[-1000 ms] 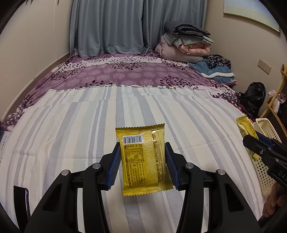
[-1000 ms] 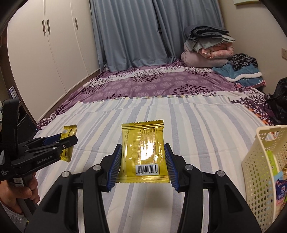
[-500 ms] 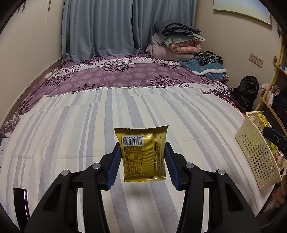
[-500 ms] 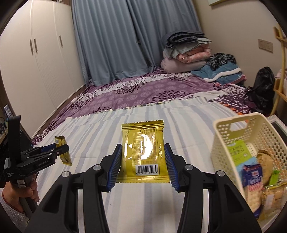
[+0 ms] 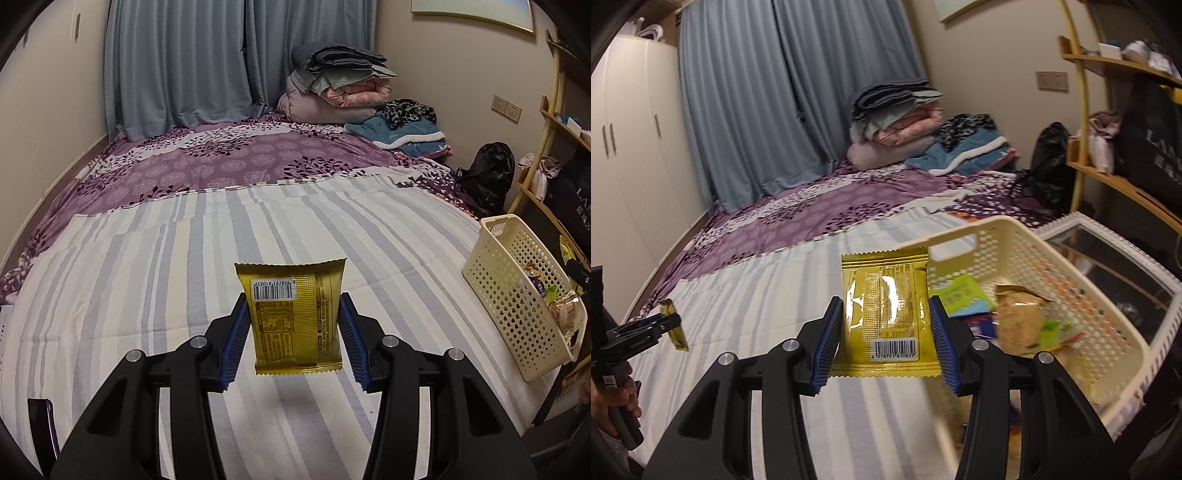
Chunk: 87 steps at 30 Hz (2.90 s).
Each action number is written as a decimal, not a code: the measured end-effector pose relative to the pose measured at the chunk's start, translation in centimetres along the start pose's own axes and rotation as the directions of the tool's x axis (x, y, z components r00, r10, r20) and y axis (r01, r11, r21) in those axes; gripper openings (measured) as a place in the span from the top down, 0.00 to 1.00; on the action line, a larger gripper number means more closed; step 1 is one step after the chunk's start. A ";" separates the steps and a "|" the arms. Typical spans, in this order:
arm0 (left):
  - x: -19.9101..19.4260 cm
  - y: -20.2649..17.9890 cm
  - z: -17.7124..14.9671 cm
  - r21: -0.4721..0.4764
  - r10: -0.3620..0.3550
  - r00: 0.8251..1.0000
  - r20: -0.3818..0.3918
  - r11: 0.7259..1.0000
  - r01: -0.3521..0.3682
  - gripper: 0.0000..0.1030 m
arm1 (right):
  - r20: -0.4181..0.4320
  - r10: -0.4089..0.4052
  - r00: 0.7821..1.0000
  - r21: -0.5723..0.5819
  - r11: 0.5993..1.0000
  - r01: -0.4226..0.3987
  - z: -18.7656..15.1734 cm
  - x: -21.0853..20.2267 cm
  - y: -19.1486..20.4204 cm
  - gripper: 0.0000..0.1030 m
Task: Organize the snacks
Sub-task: 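Carry both yellow packets over the beige basket, then release the yellow packet into the basket with the right tool while the left holds its packet, then lower the yellow packet into the basket and open the left tool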
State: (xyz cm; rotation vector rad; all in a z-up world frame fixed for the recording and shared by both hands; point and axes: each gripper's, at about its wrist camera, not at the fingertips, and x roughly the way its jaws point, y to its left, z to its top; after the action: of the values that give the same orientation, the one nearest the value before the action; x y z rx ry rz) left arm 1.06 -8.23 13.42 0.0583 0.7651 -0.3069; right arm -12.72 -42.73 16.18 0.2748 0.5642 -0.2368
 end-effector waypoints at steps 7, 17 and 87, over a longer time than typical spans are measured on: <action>-0.1 -2.9 0.3 0.046 -0.032 0.999 -0.005 0.998 0.033 0.53 | -0.001 -0.076 0.997 0.074 0.994 0.076 -1.1 -0.6 -4.5 0.53; -0.1 -6.5 0.9 0.112 -0.056 0.998 -0.005 0.992 0.057 0.53 | 0.022 -0.110 0.994 0.066 0.992 0.108 -1.8 -0.7 -6.3 0.48; 6.6 -35.3 4.7 0.492 -0.342 0.931 -0.125 0.794 0.357 0.12 | 0.123 -0.159 0.979 0.170 0.976 0.137 -3.2 -5.0 -12.4 0.18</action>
State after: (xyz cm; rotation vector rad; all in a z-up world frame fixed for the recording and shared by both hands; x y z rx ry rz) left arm -1.67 -44.39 14.36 0.4266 0.7045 -0.8655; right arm -22.06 -52.64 14.03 0.3704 0.4310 -0.4444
